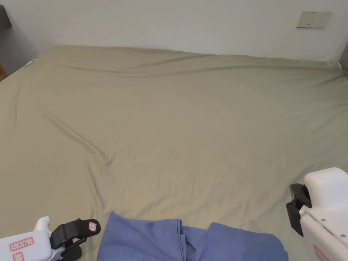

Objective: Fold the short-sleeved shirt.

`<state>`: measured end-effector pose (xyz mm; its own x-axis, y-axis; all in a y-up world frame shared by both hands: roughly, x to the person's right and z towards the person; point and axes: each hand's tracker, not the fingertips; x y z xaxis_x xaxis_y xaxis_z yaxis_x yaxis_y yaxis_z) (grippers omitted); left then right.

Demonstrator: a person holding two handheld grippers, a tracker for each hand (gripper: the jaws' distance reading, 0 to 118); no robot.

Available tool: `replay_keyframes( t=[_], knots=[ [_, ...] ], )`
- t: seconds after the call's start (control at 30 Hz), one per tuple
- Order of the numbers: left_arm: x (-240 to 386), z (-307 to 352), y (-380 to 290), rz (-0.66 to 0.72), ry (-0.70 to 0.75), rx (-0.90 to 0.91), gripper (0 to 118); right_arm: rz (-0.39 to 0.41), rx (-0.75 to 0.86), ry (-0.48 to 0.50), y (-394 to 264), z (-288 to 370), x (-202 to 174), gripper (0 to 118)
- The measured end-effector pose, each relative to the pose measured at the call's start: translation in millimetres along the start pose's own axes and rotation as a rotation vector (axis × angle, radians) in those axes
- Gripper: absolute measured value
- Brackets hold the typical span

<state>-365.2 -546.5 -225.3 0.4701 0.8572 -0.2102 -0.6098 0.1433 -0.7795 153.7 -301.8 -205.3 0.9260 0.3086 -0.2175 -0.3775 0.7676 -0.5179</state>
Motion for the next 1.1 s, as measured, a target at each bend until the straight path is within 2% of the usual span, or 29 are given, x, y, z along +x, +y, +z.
replay_keyframes(
  t=[0.07, 0.13, 0.2, 0.27, 0.33, 0.43, 0.47, 0.5, 0.53, 0.57, 0.6, 0.63, 0.67, 0.77, 0.9, 1.0, 1.1],
  knots=[
    [-8, -9, -4, 0.011, -0.027, -0.023, 118, 0.005, -0.005, -0.001, 0, 0, 0, 2],
    [12, -10, -13, -0.009, -0.113, 0.005, 118, 0.008, -0.007, -0.003, 0, -1, 0, 2],
    [13, -29, -17, 0.093, -0.200, -0.078, 117, 0.008, -0.010, -0.003, 1, -2, 0, 2],
    [22, -47, -31, 0.133, -0.207, -0.165, 117, 0.006, -0.010, 0.001, 1, -3, -1, 2],
    [42, -62, -40, 0.002, -0.197, -0.188, 112, 0.007, -0.008, 0.005, 1, -4, -3, 2],
    [50, -89, -53, -0.035, -0.122, -0.255, 100, 0.004, -0.008, 0.015, 1, -3, -5, 2],
    [60, -97, -57, -0.080, -0.054, -0.257, 50, 0.005, -0.010, 0.016, 1, -3, -5, 2],
    [64, -102, -60, -0.152, 0.098, -0.255, 16, 0.006, -0.011, 0.015, 0, -3, -5, 2],
    [69, -103, -65, -0.205, 0.185, -0.254, 16, 0.006, -0.011, 0.013, 0, -3, -4, 2],
    [76, -102, -66, -0.207, 0.094, -0.228, 16, 0.005, -0.011, 0.011, 0, -3, -3, 2],
    [85, -99, -69, -0.214, 0.113, -0.210, 16, 0.004, -0.011, 0.010, -1, -1, -2, 2],
    [71, -77, -35, -0.274, 0.186, -0.197, 16, 0.002, -0.010, 0.009, -1, 0, -1, 2],
    [79, -75, -36, -0.355, 0.239, -0.202, 16, 0.002, -0.009, 0.007, -1, 1, 0, 2],
    [93, -68, -44, -0.479, 0.330, -0.177, 16, 0.006, -0.010, -0.001, -1, 1, 2, 2],
    [104, -55, -45, -0.512, 0.346, -0.138, 16, 0.004, -0.005, -0.002, 1, 2, 2, 2],
    [110, -38, -33, -0.597, 0.454, -0.077, 16, 0.009, 0.004, 0.001, 4, 3, 0, 2],
    [108, -14, -17, -0.614, 0.536, -0.021, 16, 0.011, 0.011, 0.006, 6, 4, -2, 2]
  ],
)
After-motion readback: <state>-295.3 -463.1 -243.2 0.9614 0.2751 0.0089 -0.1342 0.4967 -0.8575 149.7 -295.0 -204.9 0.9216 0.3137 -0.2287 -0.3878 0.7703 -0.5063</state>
